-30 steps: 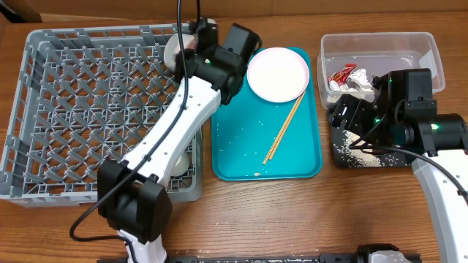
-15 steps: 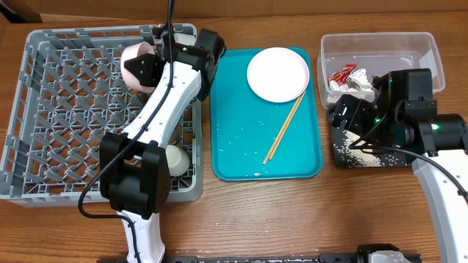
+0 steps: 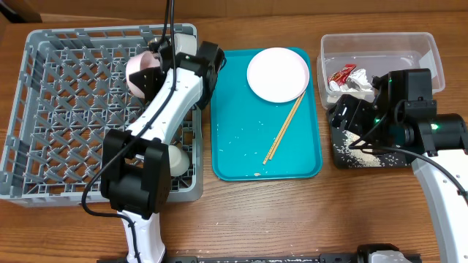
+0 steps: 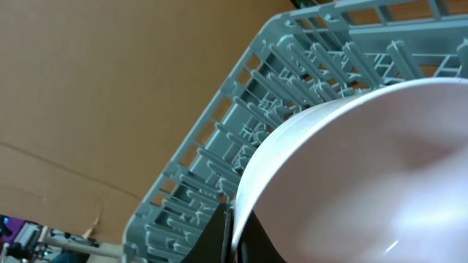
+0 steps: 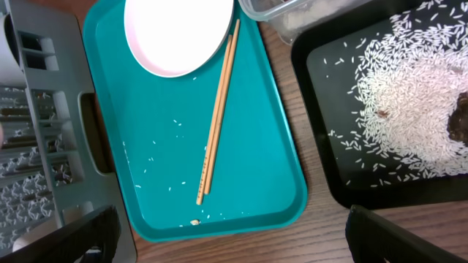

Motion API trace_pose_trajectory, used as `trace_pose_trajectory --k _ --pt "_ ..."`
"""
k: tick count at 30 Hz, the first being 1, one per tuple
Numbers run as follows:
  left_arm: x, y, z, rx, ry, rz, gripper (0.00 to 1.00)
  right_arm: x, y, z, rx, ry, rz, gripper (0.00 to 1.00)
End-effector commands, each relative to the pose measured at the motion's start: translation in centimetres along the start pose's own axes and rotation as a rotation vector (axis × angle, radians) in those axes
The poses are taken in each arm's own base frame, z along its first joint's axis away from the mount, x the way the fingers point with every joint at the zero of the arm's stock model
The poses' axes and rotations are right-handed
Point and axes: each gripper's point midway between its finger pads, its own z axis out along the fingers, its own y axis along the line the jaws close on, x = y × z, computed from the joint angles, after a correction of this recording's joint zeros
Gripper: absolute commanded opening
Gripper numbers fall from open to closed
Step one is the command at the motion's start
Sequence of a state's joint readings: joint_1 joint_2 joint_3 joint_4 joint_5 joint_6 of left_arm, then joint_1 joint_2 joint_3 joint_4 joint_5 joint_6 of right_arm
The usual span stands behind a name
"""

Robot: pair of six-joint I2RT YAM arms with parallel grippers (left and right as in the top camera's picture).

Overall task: Sort waste into correct bins and load items into the dishwasher
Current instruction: 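Lower the pink-white bowl into the rack's back row and release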

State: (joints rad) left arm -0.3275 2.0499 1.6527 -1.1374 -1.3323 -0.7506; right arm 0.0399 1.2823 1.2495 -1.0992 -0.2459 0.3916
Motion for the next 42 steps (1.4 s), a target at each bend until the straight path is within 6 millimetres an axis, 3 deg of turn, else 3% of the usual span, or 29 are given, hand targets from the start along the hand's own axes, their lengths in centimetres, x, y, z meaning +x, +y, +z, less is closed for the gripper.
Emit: trace_pose_trajectory --k 1,17,31,42 --pt "0.4 -0.3 -0.2 -0.002 -0.012 -0.029 0.04 -0.6 0.1 -0.4 0.0 -0.024 -0.006 1.0" --pt "1.0 -2.4 -1.6 0.091 0.018 -0.038 0.04 -0.6 0.1 -0.4 0.0 -0.024 -0.006 1.0" --pt "-0.6 0.3 -2.6 -0.048 -0.118 0.102 0.04 -0.6 0.1 -0.4 0.0 -0.024 -0.006 1.0" --pt "0.3 -0.4 -2.9 0.0 -0.083 0.07 0.04 -0.6 0.2 -0.4 0.0 -0.024 -0.006 1.0"
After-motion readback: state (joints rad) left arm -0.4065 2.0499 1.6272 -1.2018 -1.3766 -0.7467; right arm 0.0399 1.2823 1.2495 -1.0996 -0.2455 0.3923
